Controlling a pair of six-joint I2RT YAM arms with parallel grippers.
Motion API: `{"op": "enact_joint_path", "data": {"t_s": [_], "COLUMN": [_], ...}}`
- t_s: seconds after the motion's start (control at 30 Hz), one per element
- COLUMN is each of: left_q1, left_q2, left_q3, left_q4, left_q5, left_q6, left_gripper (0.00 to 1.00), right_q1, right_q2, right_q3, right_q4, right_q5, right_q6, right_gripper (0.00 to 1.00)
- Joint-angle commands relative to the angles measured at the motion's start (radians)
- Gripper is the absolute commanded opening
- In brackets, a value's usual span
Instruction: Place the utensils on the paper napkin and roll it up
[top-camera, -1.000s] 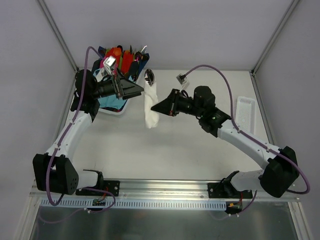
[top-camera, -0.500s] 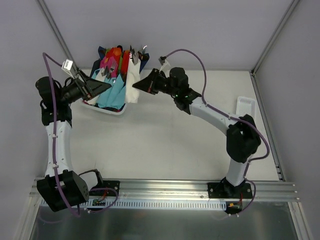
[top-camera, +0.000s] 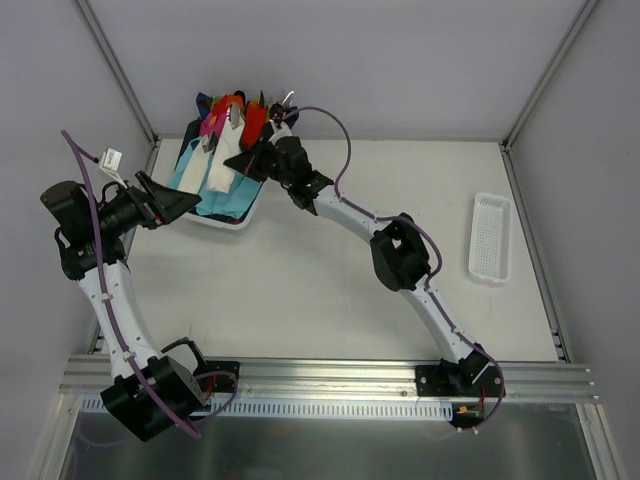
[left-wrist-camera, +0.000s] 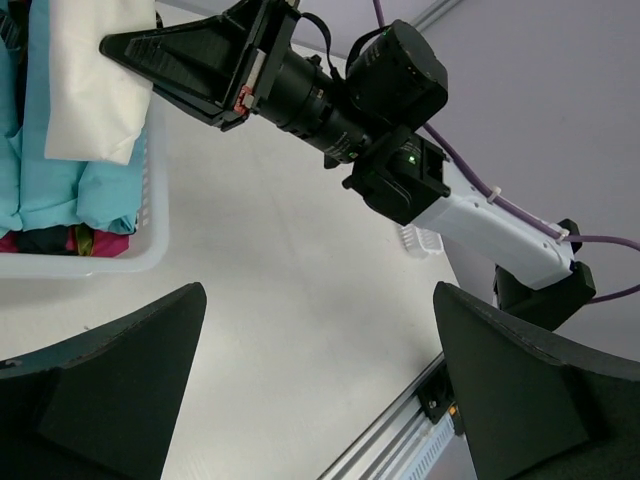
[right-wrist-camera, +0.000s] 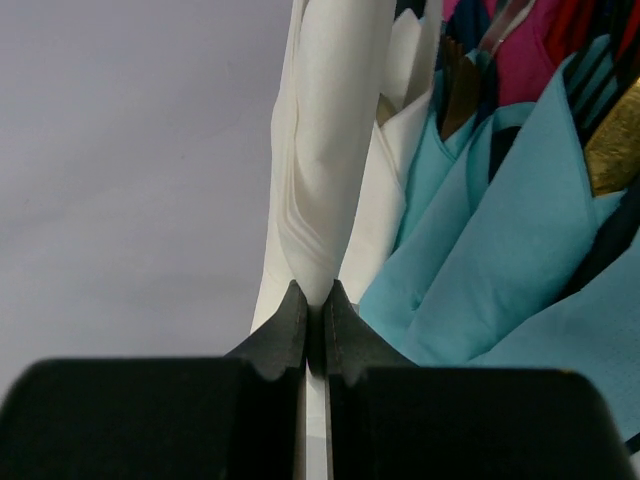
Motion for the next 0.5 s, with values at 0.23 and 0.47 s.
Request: {"op": "enact_joint_path", "data": {"t_s": [0.23,0.47], "left_q1": [0.025,0.025], "left_q2": [0.053,0.077], "left_q3": [0.027,0.018], "left_q4": [-0.085,-0.087], "left_q5": [0.044,0.022], "left_q6": [0.118,0.121], "left_gripper": [0.99,0.99], "right_q1": [0.020,0.025], "right_q2": [0.115,0.155], "right_q3": [0.123,0.101], "right_q4": [0.107,0.087], "right_q5": [0.135,0.150], "right_q6": [0.107,0.150], "right_gripper": [0.00,0.00]}}
